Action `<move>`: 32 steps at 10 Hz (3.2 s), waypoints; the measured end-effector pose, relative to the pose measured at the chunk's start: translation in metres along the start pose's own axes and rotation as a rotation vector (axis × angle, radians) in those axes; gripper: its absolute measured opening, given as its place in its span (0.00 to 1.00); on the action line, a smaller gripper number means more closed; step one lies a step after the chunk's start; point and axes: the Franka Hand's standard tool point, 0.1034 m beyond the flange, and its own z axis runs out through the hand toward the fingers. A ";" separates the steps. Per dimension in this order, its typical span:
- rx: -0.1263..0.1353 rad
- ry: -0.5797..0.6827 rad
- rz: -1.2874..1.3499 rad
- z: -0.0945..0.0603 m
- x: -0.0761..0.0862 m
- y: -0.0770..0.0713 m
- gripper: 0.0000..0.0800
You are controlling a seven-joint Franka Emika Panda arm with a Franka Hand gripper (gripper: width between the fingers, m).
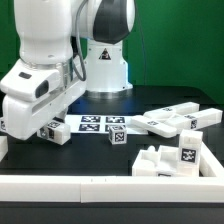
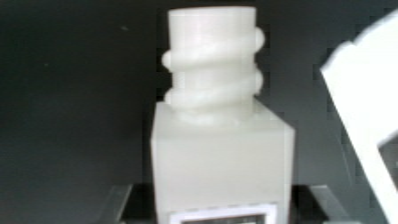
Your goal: Assemble chair
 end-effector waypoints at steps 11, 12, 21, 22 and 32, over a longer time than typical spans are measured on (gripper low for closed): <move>0.015 0.178 0.937 0.014 0.002 0.005 0.36; 0.032 0.168 0.936 0.015 0.003 0.002 0.58; 0.336 -0.341 0.902 -0.005 0.006 0.015 0.81; 0.350 -0.448 0.912 -0.009 0.008 0.019 0.81; 0.349 -0.584 1.002 0.011 0.013 0.021 0.49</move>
Offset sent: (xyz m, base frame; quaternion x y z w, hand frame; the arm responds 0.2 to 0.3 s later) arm -0.0073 0.0108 0.0045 -0.0452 0.0654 0.3812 0.9211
